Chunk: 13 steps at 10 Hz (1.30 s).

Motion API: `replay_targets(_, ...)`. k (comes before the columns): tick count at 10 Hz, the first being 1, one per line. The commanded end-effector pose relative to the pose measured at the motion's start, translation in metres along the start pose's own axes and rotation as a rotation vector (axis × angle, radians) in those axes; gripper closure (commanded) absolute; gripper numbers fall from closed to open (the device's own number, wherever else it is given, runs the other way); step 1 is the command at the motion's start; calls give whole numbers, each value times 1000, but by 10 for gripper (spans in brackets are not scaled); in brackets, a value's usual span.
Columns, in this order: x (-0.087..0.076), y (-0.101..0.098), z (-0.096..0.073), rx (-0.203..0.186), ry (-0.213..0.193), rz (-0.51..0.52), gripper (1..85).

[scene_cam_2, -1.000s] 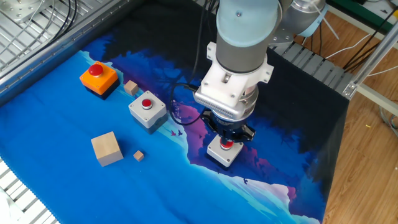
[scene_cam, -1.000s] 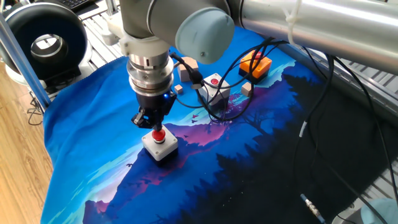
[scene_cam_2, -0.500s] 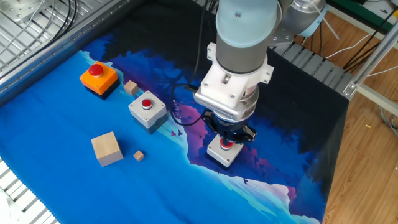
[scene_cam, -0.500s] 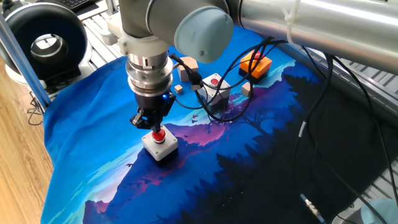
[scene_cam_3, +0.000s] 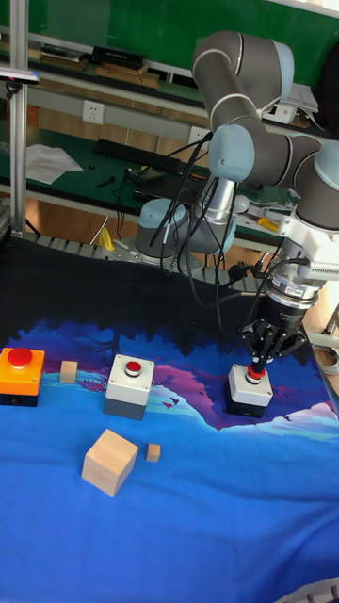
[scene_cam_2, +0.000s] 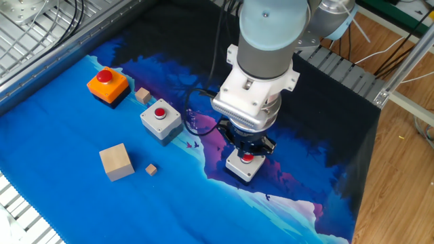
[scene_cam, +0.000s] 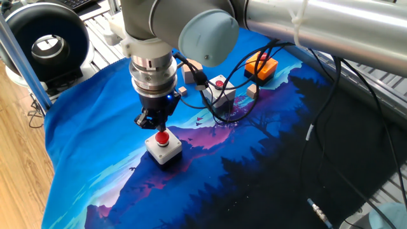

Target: Press three buttons from left to right in sequence

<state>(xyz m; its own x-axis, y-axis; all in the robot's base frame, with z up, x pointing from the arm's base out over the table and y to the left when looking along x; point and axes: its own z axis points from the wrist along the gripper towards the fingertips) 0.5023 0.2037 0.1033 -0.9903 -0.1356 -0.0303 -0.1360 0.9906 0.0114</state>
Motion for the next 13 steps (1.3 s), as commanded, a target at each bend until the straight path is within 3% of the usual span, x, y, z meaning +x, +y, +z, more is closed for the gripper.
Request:
replay_targets(1,6,3,0,-12,4,12,847)
replay_targets(7,16,12,5,-21,17,24,847)
replay_targets(13,14,13,7,-21,11,22,847)
